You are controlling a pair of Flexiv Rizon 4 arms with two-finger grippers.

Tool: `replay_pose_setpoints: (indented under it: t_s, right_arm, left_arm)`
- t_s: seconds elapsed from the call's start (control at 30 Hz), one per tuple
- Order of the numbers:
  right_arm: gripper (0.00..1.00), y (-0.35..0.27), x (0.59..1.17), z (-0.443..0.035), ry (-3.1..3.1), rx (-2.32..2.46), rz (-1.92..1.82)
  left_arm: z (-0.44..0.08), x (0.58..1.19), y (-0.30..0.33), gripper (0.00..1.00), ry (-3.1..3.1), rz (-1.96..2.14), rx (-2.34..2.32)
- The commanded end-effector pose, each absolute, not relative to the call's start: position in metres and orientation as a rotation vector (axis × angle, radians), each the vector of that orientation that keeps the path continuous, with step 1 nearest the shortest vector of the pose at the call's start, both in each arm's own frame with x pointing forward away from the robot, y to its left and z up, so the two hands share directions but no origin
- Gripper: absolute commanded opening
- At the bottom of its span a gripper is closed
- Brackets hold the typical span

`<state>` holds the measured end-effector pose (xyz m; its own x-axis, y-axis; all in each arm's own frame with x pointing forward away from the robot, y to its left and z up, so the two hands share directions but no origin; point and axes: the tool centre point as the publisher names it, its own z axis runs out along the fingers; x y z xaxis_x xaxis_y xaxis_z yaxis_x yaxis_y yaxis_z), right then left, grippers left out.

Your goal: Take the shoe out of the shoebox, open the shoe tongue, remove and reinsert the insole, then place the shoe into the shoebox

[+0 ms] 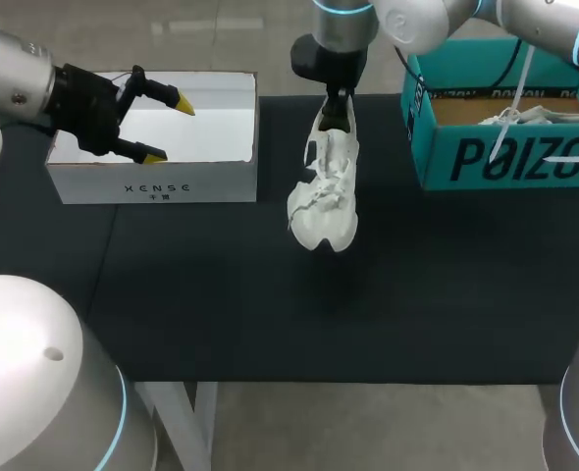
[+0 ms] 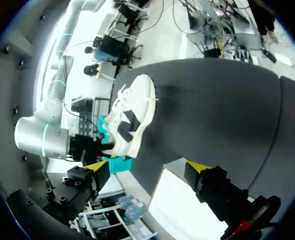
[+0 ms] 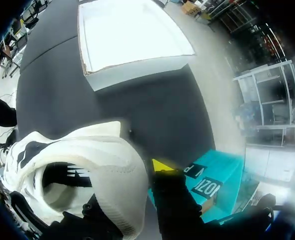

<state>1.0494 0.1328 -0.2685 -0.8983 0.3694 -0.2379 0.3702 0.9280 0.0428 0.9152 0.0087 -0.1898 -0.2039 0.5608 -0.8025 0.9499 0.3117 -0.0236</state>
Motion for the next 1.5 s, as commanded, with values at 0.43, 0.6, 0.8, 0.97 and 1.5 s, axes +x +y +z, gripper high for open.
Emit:
replay_pose_setpoints:
  t_s: [0.43, 0.6, 0.8, 0.97, 1.5]
  right_arm:
    - [0.0, 0.1, 1.141, -0.198, 2.574, 0.902, -0.047]
    - [0.0, 0.07, 1.181, -0.187, 2.506, 1.252, -0.139]
    - [0.0, 0.022, 1.213, -0.179, 2.276, 1.693, -0.165]
    - [0.0, -0.002, 1.214, -0.165, 2.165, 1.822, -0.14]
    - [0.0, -0.024, 1.204, -0.158, 2.061, 1.953, -0.145]
  left_arm:
    - [-0.189, 0.915, 0.009, 1.0, 1.878, -0.699, 1.344]
    - [-0.189, 0.915, 0.009, 1.0, 1.878, -0.699, 1.344]
    - [-0.189, 0.915, 0.009, 1.0, 1.878, -0.699, 1.344]
    - [-0.189, 0.915, 0.009, 1.0, 1.878, -0.699, 1.344]
    - [-0.189, 0.915, 0.009, 1.0, 1.878, -0.699, 1.344]
